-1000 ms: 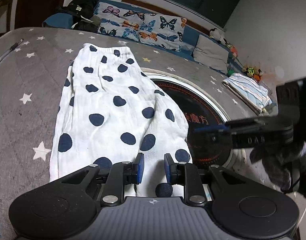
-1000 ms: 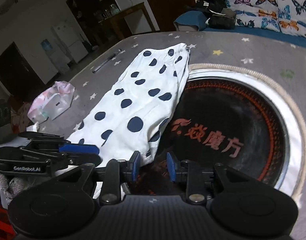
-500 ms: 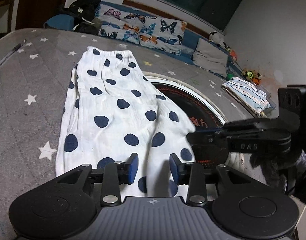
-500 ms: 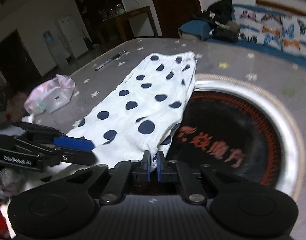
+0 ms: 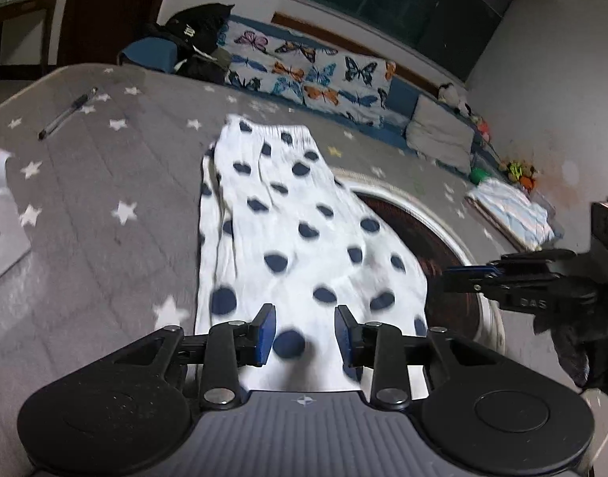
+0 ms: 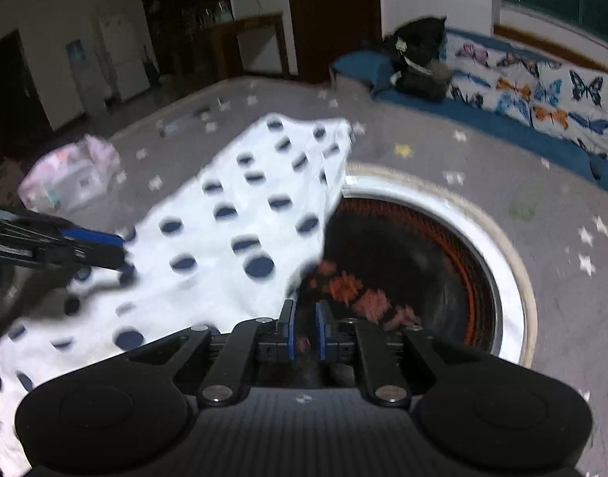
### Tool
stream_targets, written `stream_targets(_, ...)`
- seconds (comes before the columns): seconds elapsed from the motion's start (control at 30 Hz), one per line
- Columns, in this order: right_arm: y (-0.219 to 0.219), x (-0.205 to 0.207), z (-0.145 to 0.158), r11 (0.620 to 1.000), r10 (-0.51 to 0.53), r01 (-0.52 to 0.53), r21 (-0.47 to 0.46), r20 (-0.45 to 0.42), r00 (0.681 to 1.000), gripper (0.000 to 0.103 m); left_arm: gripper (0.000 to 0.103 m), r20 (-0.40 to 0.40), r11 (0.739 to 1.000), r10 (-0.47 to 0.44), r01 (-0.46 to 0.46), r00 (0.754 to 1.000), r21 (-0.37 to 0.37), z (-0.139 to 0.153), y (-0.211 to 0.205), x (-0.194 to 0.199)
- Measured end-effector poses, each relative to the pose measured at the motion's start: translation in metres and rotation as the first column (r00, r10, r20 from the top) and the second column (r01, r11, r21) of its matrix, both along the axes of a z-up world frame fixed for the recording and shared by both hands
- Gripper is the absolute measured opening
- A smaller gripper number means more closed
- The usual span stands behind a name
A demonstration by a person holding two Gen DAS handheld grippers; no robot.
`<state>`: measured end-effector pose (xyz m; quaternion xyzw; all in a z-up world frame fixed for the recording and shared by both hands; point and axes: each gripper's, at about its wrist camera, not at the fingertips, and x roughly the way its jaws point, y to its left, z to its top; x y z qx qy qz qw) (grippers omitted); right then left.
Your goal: Fold clothes
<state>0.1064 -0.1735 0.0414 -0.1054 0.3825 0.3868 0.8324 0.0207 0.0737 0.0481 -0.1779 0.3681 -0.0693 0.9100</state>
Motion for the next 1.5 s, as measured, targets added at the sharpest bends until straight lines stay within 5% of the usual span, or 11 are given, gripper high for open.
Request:
stream_targets(0.23, 0.028, -0.01, -0.008, 0.995, 0.099, -0.099, 0.015, -0.011, 0.995, 0.019, 0.027, -0.017, 0.998, 0.015, -0.014, 1.0, 0.057, -0.014, 0.0, 0.025)
stream_targets(0.47, 0.037, -0.026, -0.022, 0.983, 0.155, -0.152, -0.099, 0.025, 0.988, 0.024, 0.018, -0.009, 0.99, 0.074, -0.072, 0.997, 0.121, -0.015, 0.021, 0.02)
stream_targets(0.87, 0.059, -0.082, -0.006, 0.951, 0.302, -0.298, -0.078, 0.054, 0.952, 0.04, 0.019, 0.013, 0.986, -0.11, 0.108, 0.994, 0.126, -0.007, -0.02, -0.046)
stream_targets(1.17, 0.055, -0.118, -0.012, 0.924, 0.356, -0.337, -0.183, 0.084, 0.931, 0.044, 0.019, 0.051, 0.971, -0.095, 0.081, 0.994, 0.224, -0.014, -0.008, -0.076)
stream_targets(1.33, 0.061, -0.136, -0.002, 0.916, 0.388, -0.371, -0.151, 0.103, 0.916, 0.044, 0.019, 0.12, 0.969, -0.153, 0.125, 0.981, 0.214, 0.004, -0.019, -0.103)
stream_targets(1.5, 0.067, -0.154, 0.008, 0.906, 0.419, -0.406, -0.12, 0.124, 0.899, 0.044, 0.018, 0.096, 0.951, -0.205, 0.176, 0.974, 0.253, -0.005, -0.033, -0.122)
